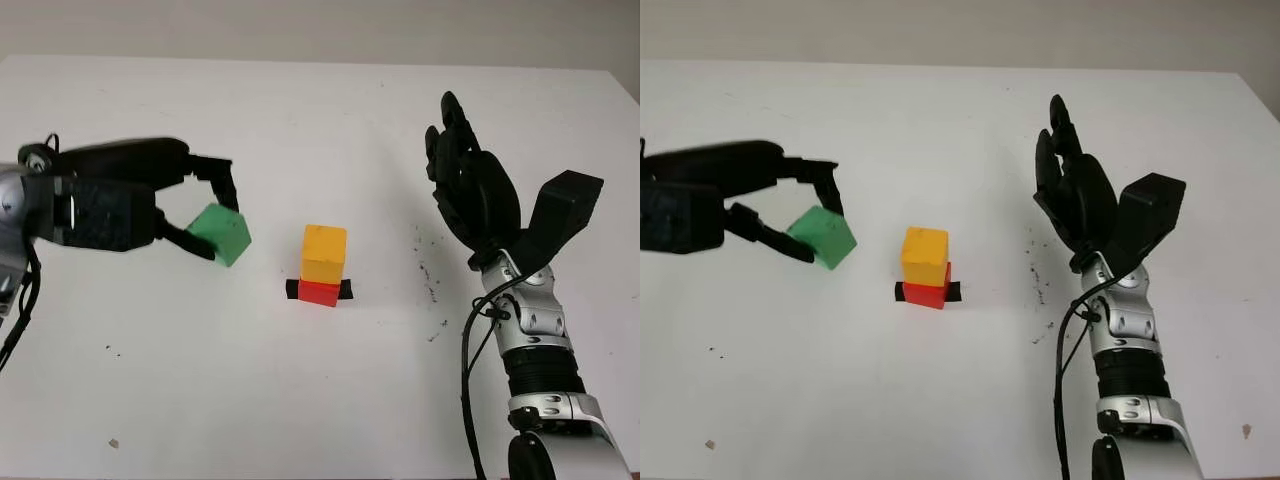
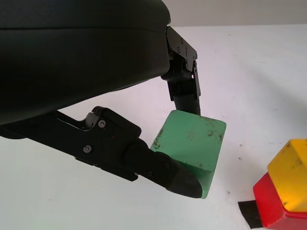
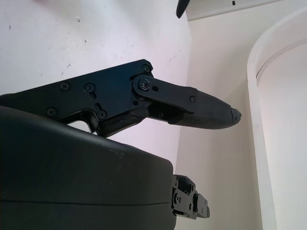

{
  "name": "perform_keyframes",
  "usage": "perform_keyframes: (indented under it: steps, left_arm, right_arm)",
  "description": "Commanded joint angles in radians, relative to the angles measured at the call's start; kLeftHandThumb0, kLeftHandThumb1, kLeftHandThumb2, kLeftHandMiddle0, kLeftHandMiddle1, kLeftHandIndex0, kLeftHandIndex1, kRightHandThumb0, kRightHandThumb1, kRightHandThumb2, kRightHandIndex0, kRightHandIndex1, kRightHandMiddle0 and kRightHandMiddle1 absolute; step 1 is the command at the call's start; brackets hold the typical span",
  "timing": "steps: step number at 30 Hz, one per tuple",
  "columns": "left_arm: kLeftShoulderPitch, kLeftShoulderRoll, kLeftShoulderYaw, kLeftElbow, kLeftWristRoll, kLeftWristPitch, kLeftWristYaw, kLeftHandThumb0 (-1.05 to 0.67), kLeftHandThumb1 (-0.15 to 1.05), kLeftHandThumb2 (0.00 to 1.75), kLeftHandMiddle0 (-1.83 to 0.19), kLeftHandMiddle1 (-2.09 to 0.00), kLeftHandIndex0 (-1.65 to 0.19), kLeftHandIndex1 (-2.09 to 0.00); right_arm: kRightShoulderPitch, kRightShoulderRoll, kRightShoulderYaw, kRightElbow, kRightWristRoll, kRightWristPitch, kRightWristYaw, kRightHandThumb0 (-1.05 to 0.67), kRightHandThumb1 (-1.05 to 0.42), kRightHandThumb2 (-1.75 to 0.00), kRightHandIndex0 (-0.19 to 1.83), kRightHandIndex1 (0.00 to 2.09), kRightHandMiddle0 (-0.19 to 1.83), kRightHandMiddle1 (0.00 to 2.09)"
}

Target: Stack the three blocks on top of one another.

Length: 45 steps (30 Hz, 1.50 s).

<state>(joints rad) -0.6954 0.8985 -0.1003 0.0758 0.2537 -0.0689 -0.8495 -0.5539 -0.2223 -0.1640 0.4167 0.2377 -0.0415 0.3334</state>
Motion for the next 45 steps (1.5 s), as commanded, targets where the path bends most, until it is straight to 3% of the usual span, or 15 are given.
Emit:
perform_keyframes:
  steps: [1, 3, 6, 13, 23, 30, 32, 36, 40, 45]
  left_arm:
    - [-0.123, 0.016, -0.016, -0.009, -0.004, 0.044, -0.066, -0.48, 1.04, 0.05, -0.13, -0.06, -0.30, -1.50]
    - [-0.221, 0.008, -0.035, 0.003, -0.003, 0.077, -0.118, -0.52, 1.03, 0.05, -0.16, -0.07, -0.31, -1.56]
    - [-0.303, -0.010, -0.065, 0.008, 0.022, 0.109, -0.148, -0.52, 1.02, 0.05, -0.18, -0.07, -0.31, -1.63]
    - [-0.387, -0.084, -0.111, -0.055, 0.079, 0.280, -0.151, -0.45, 1.02, 0.05, -0.19, -0.06, -0.28, -1.56]
    - [-0.377, -0.220, -0.151, -0.179, 0.151, 0.503, -0.073, -0.41, 1.04, 0.06, -0.18, -0.06, -0.21, -1.77]
    - [-0.339, -0.322, -0.178, -0.316, 0.220, 0.770, 0.006, -0.37, 1.05, 0.09, -0.23, -0.06, -0.29, -1.56]
    - [-0.327, -0.343, -0.184, -0.349, 0.228, 0.830, 0.021, -0.35, 1.05, 0.12, -0.20, -0.05, -0.28, -1.63]
    - [-0.316, -0.340, -0.216, -0.389, 0.247, 0.899, 0.022, -0.32, 1.05, 0.13, -0.21, -0.06, -0.22, -1.76]
    - [-0.328, -0.316, -0.260, -0.407, 0.256, 0.962, -0.022, -0.33, 1.05, 0.15, -0.21, -0.06, -0.27, -1.61]
    - [-0.352, -0.295, -0.296, -0.416, 0.240, 1.027, -0.076, -0.32, 1.05, 0.14, -0.22, -0.05, -0.28, -1.75]
  right_arm:
    - [0.012, 0.004, 0.003, -0.028, -0.002, 0.002, -0.004, -0.66, -1.05, -0.65, -0.19, 0.00, -0.19, 0.00]
    - [0.015, 0.010, 0.009, -0.034, -0.005, 0.009, -0.009, -0.66, -1.05, -0.65, -0.19, 0.00, -0.19, 0.00]
    - [0.017, 0.015, 0.019, -0.036, -0.015, 0.005, -0.013, -0.66, -1.05, -0.65, -0.19, 0.00, -0.19, 0.00]
    - [0.021, 0.030, 0.028, -0.028, -0.019, -0.029, -0.007, -0.66, -1.05, -0.64, -0.19, 0.00, -0.19, 0.00]
    - [0.027, 0.043, 0.034, -0.022, -0.022, -0.054, 0.002, -0.63, -1.05, -0.64, -0.19, 0.00, -0.19, 0.00]
    - [0.018, 0.055, 0.038, -0.001, -0.027, -0.062, -0.011, -0.63, -1.05, -0.62, -0.19, 0.00, -0.19, 0.00]
    - [0.018, 0.055, 0.041, -0.001, -0.030, -0.056, -0.014, -0.62, -1.05, -0.62, -0.19, 0.00, -0.19, 0.00]
    - [0.014, 0.062, 0.045, 0.004, -0.041, -0.057, -0.025, -0.61, -1.05, -0.63, -0.19, 0.00, -0.19, 0.00]
    - [0.006, 0.072, 0.050, 0.014, -0.052, -0.059, -0.038, -0.64, -1.05, -0.61, -0.19, 0.00, -0.19, 0.00]
    - [-0.001, 0.089, 0.053, 0.023, -0.058, -0.071, -0.051, -0.65, -1.05, -0.59, -0.19, 0.00, -0.19, 0.00]
